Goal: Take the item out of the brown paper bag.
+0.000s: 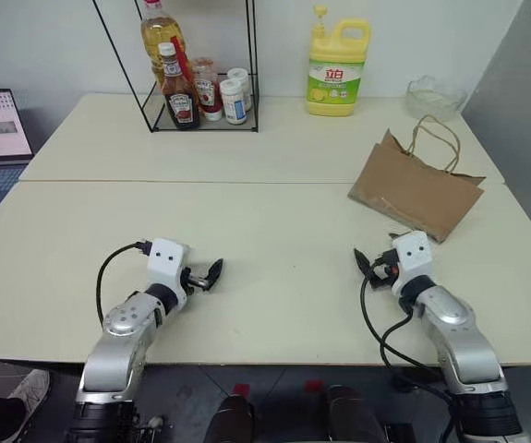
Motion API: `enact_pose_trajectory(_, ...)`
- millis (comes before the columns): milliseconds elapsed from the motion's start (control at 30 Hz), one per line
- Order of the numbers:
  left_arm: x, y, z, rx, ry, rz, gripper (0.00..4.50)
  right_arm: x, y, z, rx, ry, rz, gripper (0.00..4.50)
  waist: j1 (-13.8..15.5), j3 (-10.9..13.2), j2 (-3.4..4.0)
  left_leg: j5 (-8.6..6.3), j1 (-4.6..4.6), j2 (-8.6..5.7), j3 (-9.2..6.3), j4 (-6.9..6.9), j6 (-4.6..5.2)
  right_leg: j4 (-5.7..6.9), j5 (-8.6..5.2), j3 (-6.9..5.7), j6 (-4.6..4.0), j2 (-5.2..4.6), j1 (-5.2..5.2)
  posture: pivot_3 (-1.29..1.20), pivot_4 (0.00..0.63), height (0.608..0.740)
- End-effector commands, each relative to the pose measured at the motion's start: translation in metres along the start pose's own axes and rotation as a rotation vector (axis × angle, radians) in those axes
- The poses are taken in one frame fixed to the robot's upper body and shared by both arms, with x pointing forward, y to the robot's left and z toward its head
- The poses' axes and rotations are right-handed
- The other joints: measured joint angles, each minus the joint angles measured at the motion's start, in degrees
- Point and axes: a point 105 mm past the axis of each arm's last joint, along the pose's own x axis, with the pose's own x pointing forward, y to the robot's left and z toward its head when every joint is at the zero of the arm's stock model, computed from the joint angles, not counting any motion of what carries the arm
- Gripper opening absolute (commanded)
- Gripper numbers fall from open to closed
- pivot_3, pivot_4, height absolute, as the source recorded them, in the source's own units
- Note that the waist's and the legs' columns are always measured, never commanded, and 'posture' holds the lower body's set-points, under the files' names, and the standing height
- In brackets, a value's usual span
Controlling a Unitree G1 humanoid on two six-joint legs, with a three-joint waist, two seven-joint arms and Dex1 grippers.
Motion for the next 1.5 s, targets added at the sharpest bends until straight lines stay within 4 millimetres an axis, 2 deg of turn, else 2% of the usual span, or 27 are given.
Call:
enact_pose_trajectory(33,-0.001,-0.008,0.026,0.001,-0.067,-0.109,4.5,-0.006,-0.001,0.017,-0.034,-0.033,0.039,4.48,0.0,0.0,-0.02,0.0,0.0,0.0,0.0,0.0,0.0,-0.01,0.0,0.0,0.0,0.0,0.0,0.0,0.15,0.74)
enact_pose_trajectory(100,-0.003,-0.014,0.037,0.013,-0.075,-0.2,4.5,-0.011,-0.003,0.025,-0.036,-0.034,0.068,4.48,0.0,0.0,-0.03,0.0,-0.02,0.0,-0.01,-0.01,0.0,0.0,0.0,-0.01,0.0,0.0,-0.02,0.0,0.15,0.74)
enact_pose_trajectory(267,-0.007,-0.023,0.073,0.009,-0.102,-0.39,4.5,-0.026,-0.022,0.053,-0.007,-0.068,0.078,4.48,0.0,0.1,-0.1,0.0,-0.08,0.0,0.0,0.01,0.01,0.01,0.0,-0.01,0.0,0.0,-0.05,0.0,0.15,0.74)
enact_pose_trajectory(400,-0.006,-0.032,0.115,0.034,-0.175,-0.501,4.5,-0.037,-0.043,0.088,-0.029,-0.159,0.033,4.48,0.0,0.3,-0.18,0.0,-0.13,0.0,-0.03,0.02,0.01,0.02,0.0,-0.05,0.0,0.0,-0.08,0.0,0.15,0.74)
enact_pose_trajectory(500,-0.007,-0.051,0.144,0.083,-0.236,-0.617,4.5,-0.042,-0.062,0.11,-0.066,-0.2,-0.013,4.48,0.0,0.3,-0.19,0.0,-0.15,0.0,-0.02,0.03,0.01,-0.02,0.0,-0.05,0.0,0.0,-0.08,0.0,0.15,0.74)
enact_pose_trajectory(700,-0.008,-0.073,0.184,0.108,-0.333,-0.731,4.5,-0.04,-0.103,0.123,-0.083,-0.213,-0.127,4.48,0.0,0.3,-0.21,0.0,-0.25,0.0,0.0,0.03,0.0,-0.06,0.0,-0.06,0.0,0.0,-0.13,0.0,0.15,0.74)
enact_pose_trajectory(867,-0.007,-0.086,0.196,0.134,-0.359,-0.805,4.5,-0.027,-0.115,0.123,-0.12,-0.195,-0.083,4.48,-0.1,0.3,-0.21,0.01,-0.4,0.0,0.02,0.09,0.0,-0.03,0.0,-0.05,0.0,0.0,-0.27,0.0,0.15,0.74)
enact_pose_trajectory(1000,-0.008,-0.093,0.202,0.148,-0.366,-0.867,4.5,-0.004,-0.123,0.125,-0.134,-0.197,0.0,4.48,-0.5,0.3,-0.22,0.02,-0.61,0.0,0.03,0.2,-0.01,0.03,0.02,-0.06,0.02,0.0,-0.45,0.0,0.15,0.74)
enact_pose_trajectory(1133,-0.007,-0.092,0.202,0.161,-0.359,-0.865,4.5,0.019,-0.125,0.131,-0.121,-0.213,0.065,4.48,-0.7,0.3,-0.2,0.09,-0.69,0.0,0.04,0.22,-0.14,0.05,0.03,-0.06,0.03,0.0,-0.56,0.0,0.15,0.74)
enact_pose_trajectory(1333,-0.007,-0.092,0.2,0.159,-0.36,-0.849,4.5,0.052,-0.128,0.135,-0.101,-0.228,0.067,4.48,-0.7,0.3,-0.2,0.14,-0.84,0.0,0.04,0.26,-0.22,0.01,0.04,-0.08,0.02,-0.03,-0.63,0.0,0.15,0.74)
enact_pose_trajectory(1500,-0.009,-0.091,0.198,0.157,-0.359,-0.829,4.5,0.068,-0.124,0.137,-0.09,-0.236,0.091,4.48,-0.7,0.3,-0.19,0.15,-0.85,0.0,0.03,0.26,-0.24,0.02,0.04,-0.09,0.01,-0.04,-0.64,0.0,0.15,0.74)
